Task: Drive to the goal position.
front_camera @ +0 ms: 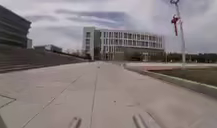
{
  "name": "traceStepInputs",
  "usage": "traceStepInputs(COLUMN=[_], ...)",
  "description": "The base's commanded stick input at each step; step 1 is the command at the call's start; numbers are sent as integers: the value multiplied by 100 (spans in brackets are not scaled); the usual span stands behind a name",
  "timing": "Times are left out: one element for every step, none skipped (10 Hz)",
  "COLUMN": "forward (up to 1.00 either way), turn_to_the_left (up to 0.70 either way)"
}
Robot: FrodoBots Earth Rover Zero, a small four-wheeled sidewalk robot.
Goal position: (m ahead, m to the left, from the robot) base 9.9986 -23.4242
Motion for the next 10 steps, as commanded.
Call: traceStepInputs(forward=[100, 100, 100, 100, 100, 100, 100, 100, 100, 100], turn_to_the_left=[0, 0, 0, 0, 0, 0, 0, 0, 0, 0])
